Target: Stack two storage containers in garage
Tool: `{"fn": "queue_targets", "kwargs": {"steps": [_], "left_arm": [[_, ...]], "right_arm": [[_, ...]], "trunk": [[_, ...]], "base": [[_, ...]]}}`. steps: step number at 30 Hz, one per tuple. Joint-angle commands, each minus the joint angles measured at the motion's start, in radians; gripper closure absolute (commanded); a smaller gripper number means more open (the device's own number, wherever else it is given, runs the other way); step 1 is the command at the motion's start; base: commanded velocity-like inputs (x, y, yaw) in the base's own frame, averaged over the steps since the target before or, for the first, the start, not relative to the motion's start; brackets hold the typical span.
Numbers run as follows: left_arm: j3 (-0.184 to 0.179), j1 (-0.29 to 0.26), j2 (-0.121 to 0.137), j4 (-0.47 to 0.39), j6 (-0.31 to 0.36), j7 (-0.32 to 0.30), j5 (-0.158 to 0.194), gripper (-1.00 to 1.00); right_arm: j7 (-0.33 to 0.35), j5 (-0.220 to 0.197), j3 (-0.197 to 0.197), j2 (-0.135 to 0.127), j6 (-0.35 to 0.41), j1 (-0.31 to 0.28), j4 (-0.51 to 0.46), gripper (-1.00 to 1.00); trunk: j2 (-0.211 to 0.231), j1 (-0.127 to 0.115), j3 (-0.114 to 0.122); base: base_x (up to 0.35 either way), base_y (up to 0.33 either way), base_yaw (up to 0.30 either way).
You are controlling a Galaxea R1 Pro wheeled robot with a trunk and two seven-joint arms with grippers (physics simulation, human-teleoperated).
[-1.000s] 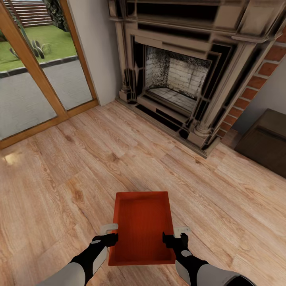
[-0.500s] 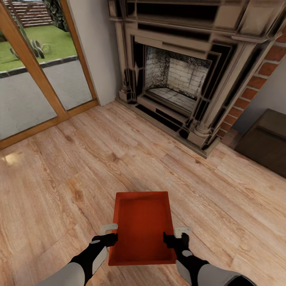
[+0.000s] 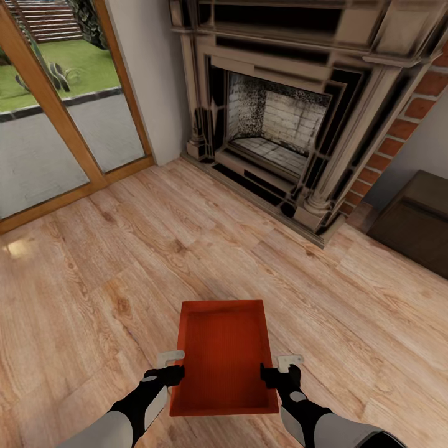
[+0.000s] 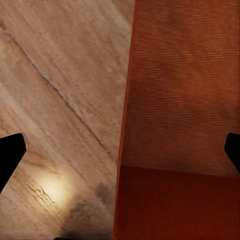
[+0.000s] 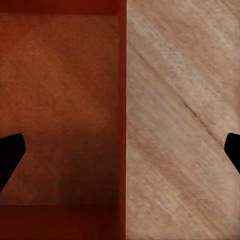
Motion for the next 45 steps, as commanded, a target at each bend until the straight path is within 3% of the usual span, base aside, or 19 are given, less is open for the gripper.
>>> {"fn": "queue_targets", "kwargs": {"steps": [1,3,42,45], "left_arm": [[0.0,0.0,0.0,-0.002,0.005,0.003,0.01,-1.0],[0.001,0.0,0.0,-0.003,0.005,0.003,0.009,-1.0],[0.0,0.0,0.007,-0.003,0.005,0.002,0.01,-1.0],[0.001,0.0,0.008,-0.003,0.005,0.003,0.009,-1.0]], "right_arm": [[-0.004,-0.007,0.008,0.0,-0.003,0.0,0.001,-1.0],[-0.004,-0.007,0.008,0.0,-0.003,0.0,0.001,-1.0],[-0.004,-0.007,0.008,0.002,-0.004,0.0,0.001,-1.0],[-0.004,-0.007,0.008,0.002,-0.004,0.0,0.001,-1.0]], "trunk": [[0.0,0.0,-0.001],[0.0,0.0,-0.001],[-0.273,0.149,-0.123],[-0.273,0.149,-0.123]], "base": [[0.0,0.0,0.0],[0.0,0.0,0.0],[0.0,0.0,0.0],[0.0,0.0,0.0]]}}
